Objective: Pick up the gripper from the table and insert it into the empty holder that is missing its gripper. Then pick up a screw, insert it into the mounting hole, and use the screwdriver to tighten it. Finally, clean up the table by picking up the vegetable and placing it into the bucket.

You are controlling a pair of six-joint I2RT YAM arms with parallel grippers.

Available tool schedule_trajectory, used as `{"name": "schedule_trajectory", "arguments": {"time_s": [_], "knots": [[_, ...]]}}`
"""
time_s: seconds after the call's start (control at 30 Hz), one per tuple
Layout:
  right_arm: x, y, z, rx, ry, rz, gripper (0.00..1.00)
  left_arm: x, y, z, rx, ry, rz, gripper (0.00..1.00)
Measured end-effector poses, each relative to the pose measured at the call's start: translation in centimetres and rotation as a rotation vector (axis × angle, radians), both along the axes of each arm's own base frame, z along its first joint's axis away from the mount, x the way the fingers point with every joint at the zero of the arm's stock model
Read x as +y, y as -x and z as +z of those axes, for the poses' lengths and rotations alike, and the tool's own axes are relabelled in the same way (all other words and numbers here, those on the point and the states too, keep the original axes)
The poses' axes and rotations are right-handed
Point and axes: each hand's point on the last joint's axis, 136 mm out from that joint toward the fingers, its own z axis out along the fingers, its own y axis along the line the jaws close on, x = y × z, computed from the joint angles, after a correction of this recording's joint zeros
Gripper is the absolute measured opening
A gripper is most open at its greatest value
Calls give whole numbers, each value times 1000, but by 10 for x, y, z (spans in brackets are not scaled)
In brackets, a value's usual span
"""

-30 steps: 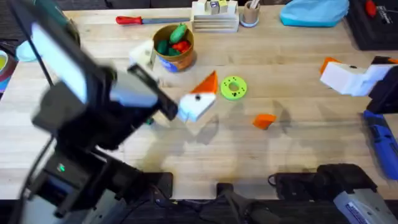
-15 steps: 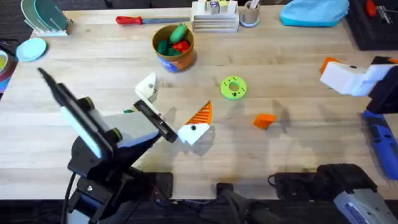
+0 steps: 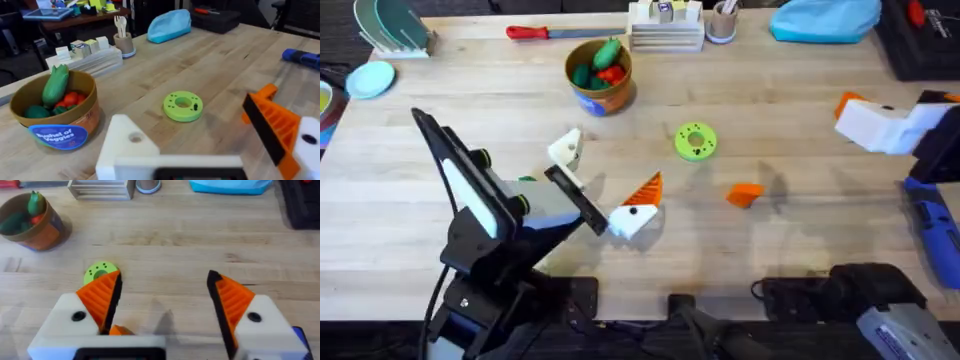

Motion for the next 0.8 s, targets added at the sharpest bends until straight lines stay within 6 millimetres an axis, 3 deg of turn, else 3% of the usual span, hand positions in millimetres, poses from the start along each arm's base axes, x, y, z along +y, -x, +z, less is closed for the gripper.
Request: {"name": "schedule_trajectory", "arguments": {"time_s": [0.8], "knots": [[0,4,-7,31,0,0,991,0,0,0,0,0,-3,993]]}}
